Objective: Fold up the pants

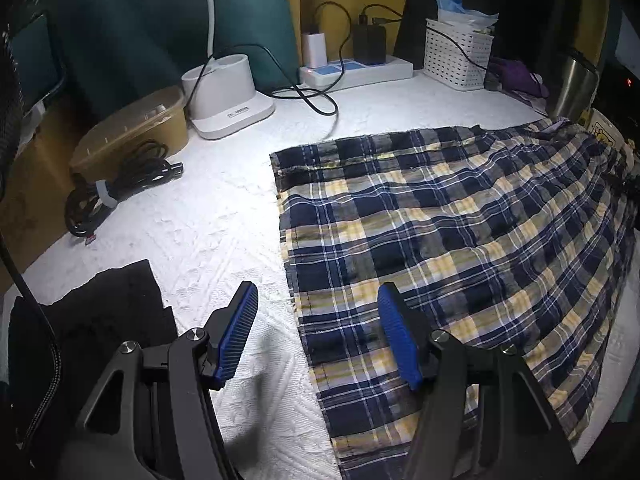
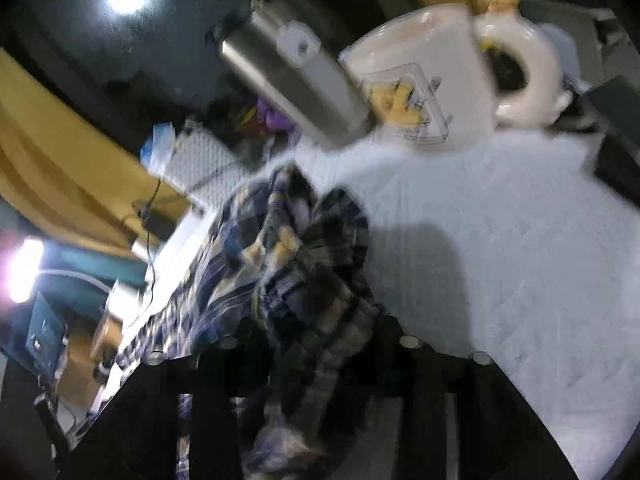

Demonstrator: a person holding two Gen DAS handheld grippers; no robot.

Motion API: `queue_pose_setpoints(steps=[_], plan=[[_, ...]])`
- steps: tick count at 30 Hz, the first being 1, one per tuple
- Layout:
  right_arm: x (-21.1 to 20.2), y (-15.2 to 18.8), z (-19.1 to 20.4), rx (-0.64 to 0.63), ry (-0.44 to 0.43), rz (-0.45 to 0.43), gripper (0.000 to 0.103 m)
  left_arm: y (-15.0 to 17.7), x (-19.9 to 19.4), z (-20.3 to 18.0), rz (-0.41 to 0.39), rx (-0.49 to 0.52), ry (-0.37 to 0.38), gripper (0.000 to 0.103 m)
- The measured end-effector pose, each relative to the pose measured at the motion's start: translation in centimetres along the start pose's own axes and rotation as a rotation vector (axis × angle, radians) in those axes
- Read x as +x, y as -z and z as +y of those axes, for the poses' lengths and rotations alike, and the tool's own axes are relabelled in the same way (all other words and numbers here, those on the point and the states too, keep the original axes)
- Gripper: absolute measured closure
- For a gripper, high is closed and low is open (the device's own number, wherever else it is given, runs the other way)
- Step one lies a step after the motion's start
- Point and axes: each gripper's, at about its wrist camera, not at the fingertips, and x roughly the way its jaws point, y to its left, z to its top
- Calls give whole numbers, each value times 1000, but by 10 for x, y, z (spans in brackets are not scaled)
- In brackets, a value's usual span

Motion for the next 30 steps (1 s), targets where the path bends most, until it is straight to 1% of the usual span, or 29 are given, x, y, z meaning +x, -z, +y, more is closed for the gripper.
queue_pose_setpoints(steps=[3, 5, 10, 15, 18, 19, 20, 21, 23, 24, 26, 30], plan=[[-3, 3, 9, -37, 0, -12, 69, -1, -4, -3, -11, 1, 2, 41], [-6, 4, 11, -38, -5, -22, 70, -1, -7, -5, -18, 4, 6, 41], [-22, 3, 20, -80, -17, -66, 70, 2, -11, -6, -26, 1, 13, 41], [-36, 5, 33, -137, -10, -98, 70, 9, -3, 4, -13, -16, 34, 41], [-37, 9, 38, -162, 8, -100, 70, 13, 1, 8, -25, -15, 45, 42], [-37, 10, 38, -161, 11, -98, 70, 13, 3, 8, -30, -11, 48, 44], [-37, 10, 38, -157, 13, -97, 70, 13, 4, 8, -31, -4, 53, 61], [-38, 11, 38, -154, 15, -97, 70, 14, 8, 7, -20, 4, 58, 80], [-39, 11, 38, -155, 19, -98, 70, 14, 12, 7, -10, 11, 68, 92], [-39, 11, 39, -156, 20, -99, 70, 14, 12, 7, -17, 12, 73, 95], [-40, 11, 40, -158, 22, -100, 70, 13, 12, 11, -22, -3, 71, 98], [-44, 10, 47, -179, 25, -110, 70, 14, 11, 17, -30, -26, 59, 99]])
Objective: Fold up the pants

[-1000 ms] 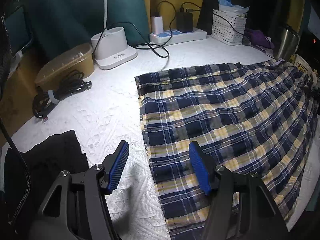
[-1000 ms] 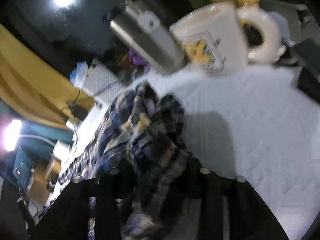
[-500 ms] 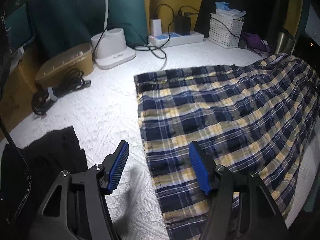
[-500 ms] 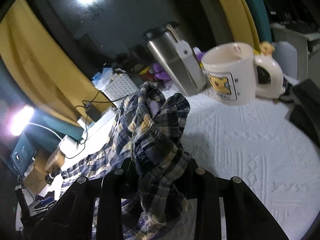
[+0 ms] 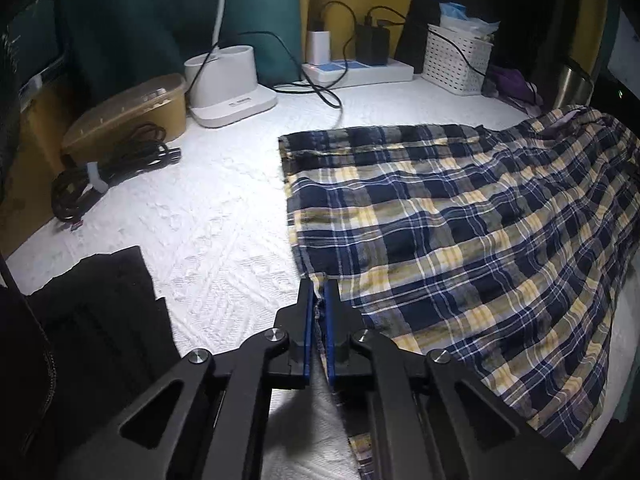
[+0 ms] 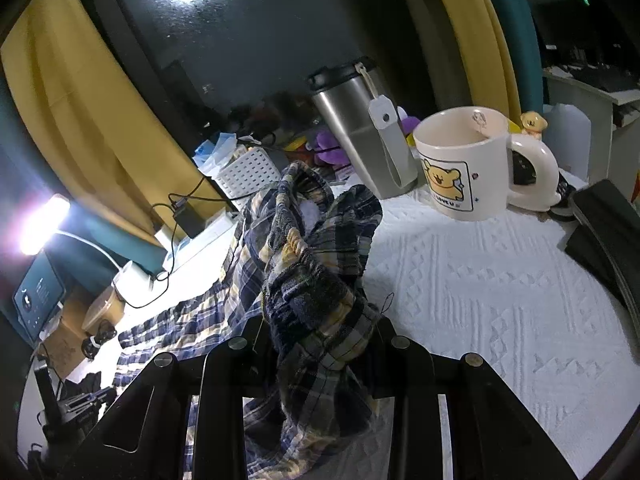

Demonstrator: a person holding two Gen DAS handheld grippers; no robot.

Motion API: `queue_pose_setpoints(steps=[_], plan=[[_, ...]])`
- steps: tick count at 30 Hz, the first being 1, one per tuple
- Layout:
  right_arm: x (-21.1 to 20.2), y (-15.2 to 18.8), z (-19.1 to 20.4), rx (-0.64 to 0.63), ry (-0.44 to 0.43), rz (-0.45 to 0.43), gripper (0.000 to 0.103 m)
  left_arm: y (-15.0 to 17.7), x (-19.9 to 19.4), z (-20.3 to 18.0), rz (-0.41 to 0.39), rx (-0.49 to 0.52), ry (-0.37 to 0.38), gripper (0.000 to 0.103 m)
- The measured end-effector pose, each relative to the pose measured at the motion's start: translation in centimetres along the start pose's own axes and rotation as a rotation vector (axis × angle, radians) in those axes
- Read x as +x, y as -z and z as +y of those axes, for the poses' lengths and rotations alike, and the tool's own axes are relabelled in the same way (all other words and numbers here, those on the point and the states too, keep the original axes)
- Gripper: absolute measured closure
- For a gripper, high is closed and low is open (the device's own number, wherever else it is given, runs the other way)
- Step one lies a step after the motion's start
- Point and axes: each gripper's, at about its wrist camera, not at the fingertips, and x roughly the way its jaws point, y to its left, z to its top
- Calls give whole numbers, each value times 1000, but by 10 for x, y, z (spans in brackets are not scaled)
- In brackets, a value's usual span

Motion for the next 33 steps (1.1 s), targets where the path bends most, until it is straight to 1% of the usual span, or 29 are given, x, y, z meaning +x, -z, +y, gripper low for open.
queue_pose_setpoints(steps=[4, 7, 8, 10, 11, 12, 14, 20, 23, 24, 25, 26, 27, 29, 30, 33], plan=[[-3, -2, 4, -21, 9, -4, 70, 1, -6, 6, -12, -28, -20, 99], [-2, -1, 4, -25, 14, 0, 70, -5, -12, 13, -21, -59, 20, 99], [-2, -1, 4, -26, 16, 2, 70, -9, -13, 14, -25, -57, 17, 98], [0, -1, 3, -25, 24, 4, 70, -17, -11, 16, -31, -49, 7, 79], [2, -1, 2, -25, 28, 6, 70, -20, -8, 16, -33, -51, 4, 56], [4, 0, 0, -25, 35, 11, 70, -25, -6, 16, -42, -54, 4, 46], [7, 0, -2, -26, 42, 16, 70, -34, 0, 13, -47, -48, 18, 46], [18, 1, -10, -29, 58, 34, 70, -52, 33, -3, 16, 8, 45, 46], [23, 2, -14, -32, 66, 43, 70, -55, 45, -9, 32, 45, 23, 47], [25, 2, -15, -30, 66, 45, 70, -55, 48, -11, 31, 57, 5, 50], [26, 2, -17, -28, 66, 46, 70, -56, 48, -12, 13, 69, 1, 57], [27, 2, -17, -28, 67, 47, 70, -57, 48, -12, 8, 73, -7, 73], [28, 2, -18, -29, 69, 48, 70, -58, 48, -12, 7, 72, -30, 84], [30, 3, -19, -30, 71, 49, 70, -61, 50, -9, 0, 76, -91, 88], [30, 3, -19, -31, 71, 49, 70, -61, 50, -6, -5, 73, -111, 89], [28, 2, -17, -39, 71, 46, 70, -61, 46, 3, -3, 50, -135, 89]])
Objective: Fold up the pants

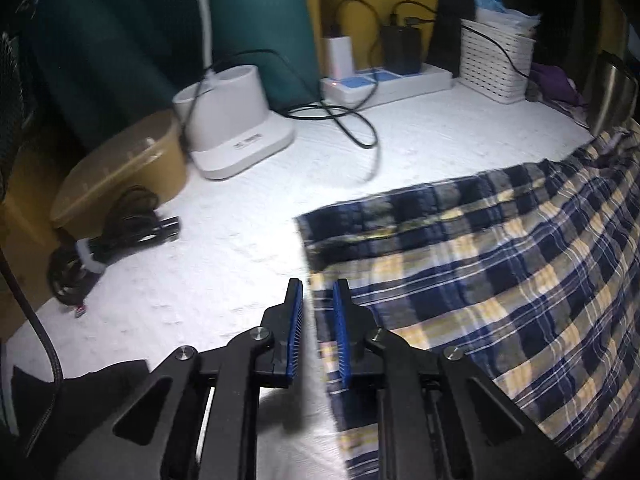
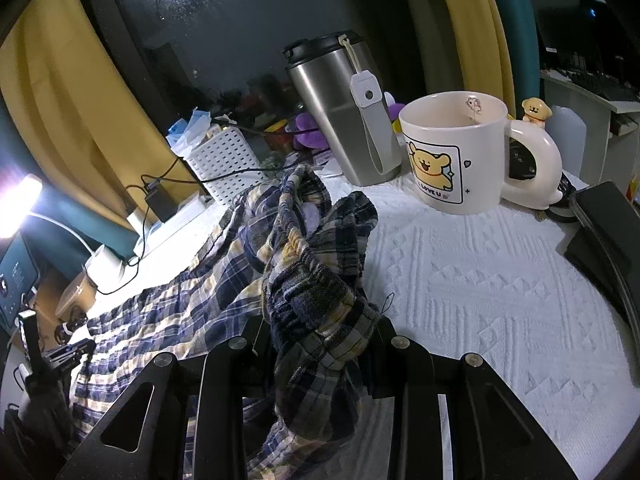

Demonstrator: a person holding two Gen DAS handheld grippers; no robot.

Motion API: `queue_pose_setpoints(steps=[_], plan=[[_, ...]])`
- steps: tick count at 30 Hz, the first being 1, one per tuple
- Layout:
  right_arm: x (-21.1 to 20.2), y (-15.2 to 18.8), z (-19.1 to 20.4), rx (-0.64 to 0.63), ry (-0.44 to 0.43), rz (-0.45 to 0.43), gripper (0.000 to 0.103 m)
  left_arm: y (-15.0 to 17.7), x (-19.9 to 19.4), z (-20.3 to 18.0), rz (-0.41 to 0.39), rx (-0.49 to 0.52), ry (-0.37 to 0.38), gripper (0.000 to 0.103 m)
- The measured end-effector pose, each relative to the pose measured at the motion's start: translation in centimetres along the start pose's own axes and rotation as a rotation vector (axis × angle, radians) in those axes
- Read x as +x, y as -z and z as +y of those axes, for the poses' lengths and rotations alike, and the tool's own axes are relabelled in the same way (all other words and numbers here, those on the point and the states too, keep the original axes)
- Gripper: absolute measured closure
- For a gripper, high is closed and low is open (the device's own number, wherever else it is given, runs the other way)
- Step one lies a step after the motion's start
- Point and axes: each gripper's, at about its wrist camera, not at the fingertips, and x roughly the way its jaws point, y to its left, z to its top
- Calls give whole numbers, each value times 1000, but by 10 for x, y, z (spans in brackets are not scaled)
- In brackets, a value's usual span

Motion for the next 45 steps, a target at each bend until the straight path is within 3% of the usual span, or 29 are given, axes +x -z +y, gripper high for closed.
queue_pose_setpoints(steps=[6, 20, 22, 24, 25, 45], plan=[[-13, -3, 12, -22, -4, -24, 70, -1, -27, 15, -37, -78, 54, 88], [-53, -10, 65, -119, -23, -73, 70, 31, -84, 16, -95, -71, 80, 88], [-56, -11, 75, -136, -29, -78, 70, 37, -87, 21, -91, -89, 86, 81], [-60, -12, 85, -153, -33, -81, 70, 42, -90, 27, -98, -107, 94, 57], [-61, -12, 89, -160, -35, -82, 70, 44, -93, 29, -105, -116, 96, 55], [-57, 0, 179, -287, -120, -50, 70, 87, -111, 62, -113, -142, 130, 54]])
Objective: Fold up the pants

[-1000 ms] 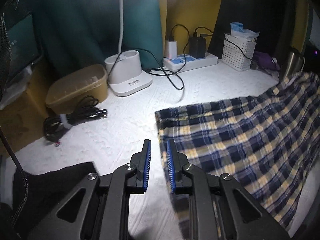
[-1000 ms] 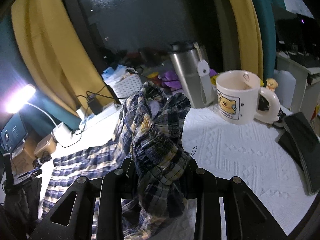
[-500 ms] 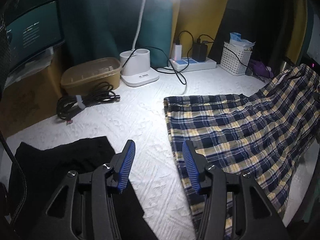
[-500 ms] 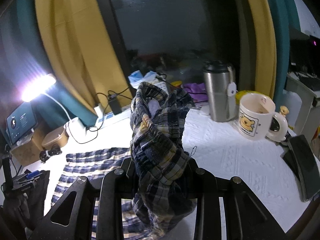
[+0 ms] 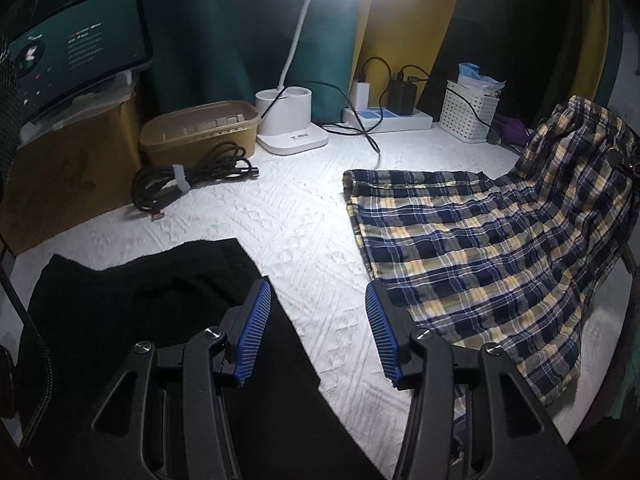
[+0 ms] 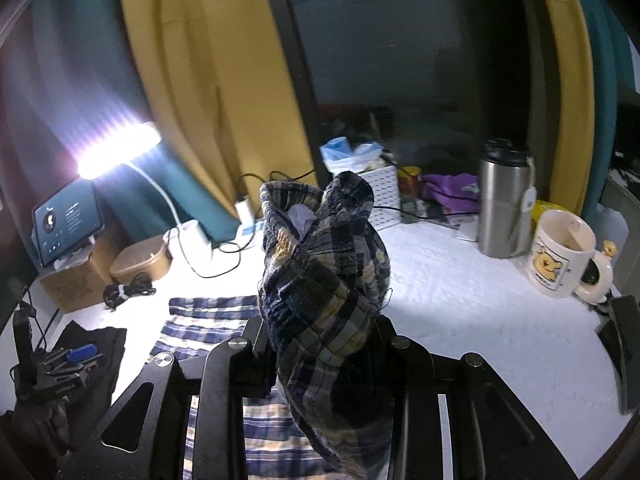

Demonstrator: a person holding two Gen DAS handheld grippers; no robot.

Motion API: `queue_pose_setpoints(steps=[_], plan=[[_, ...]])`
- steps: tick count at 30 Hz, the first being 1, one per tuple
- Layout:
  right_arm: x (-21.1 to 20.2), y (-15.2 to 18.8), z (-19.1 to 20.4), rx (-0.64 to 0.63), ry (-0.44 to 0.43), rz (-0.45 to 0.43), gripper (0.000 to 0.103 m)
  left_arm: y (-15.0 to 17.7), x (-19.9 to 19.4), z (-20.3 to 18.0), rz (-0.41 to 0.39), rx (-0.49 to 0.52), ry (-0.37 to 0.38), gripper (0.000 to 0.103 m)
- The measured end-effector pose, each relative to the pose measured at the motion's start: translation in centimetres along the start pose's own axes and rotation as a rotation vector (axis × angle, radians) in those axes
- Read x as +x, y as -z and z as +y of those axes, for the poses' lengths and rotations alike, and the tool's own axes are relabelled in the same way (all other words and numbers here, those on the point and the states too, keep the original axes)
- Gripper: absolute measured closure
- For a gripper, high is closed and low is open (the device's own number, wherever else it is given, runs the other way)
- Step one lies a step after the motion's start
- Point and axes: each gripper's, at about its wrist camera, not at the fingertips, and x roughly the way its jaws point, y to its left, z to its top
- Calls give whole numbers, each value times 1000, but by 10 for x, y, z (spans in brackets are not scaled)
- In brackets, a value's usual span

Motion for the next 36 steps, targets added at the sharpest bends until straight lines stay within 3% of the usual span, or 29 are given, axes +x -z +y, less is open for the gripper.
queue_pose_setpoints(steps=[12, 36], plan=[[31, 10, 59, -50, -76, 61, 70, 9, -12, 30, -10, -25, -10, 53], [129, 75, 163, -174, -163, 307, 67, 24, -21, 69, -3, -78, -60, 46]])
